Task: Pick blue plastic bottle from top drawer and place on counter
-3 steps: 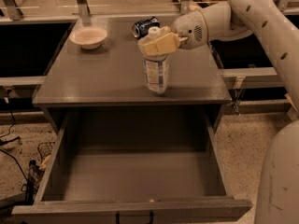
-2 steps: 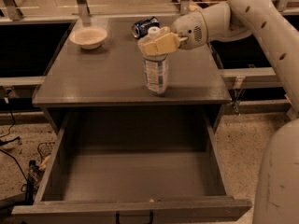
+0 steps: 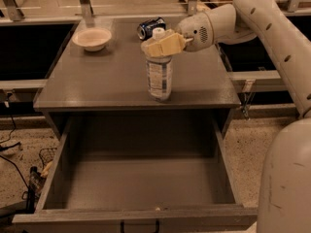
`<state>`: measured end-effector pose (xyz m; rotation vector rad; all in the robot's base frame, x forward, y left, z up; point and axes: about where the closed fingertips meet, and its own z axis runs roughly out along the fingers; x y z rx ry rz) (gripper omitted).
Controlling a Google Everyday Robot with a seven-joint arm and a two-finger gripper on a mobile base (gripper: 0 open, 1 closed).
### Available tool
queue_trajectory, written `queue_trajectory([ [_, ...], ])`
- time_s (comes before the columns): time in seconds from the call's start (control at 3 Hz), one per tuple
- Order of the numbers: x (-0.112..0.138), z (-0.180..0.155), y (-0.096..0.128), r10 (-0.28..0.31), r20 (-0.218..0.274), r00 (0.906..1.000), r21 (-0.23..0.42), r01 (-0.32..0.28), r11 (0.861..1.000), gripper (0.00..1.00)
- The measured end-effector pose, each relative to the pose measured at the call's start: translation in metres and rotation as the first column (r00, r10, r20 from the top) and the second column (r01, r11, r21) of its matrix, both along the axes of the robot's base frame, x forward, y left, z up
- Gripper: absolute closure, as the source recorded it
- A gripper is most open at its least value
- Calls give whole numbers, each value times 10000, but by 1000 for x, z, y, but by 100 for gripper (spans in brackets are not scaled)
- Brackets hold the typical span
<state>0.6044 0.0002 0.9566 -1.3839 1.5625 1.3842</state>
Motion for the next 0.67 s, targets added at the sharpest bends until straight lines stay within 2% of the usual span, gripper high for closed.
queue_trajectory([
  [0.33,0,0,0,0,0,10000,0,0,10000,100],
  [0.67,0,0,0,0,0,10000,0,0,10000,82],
])
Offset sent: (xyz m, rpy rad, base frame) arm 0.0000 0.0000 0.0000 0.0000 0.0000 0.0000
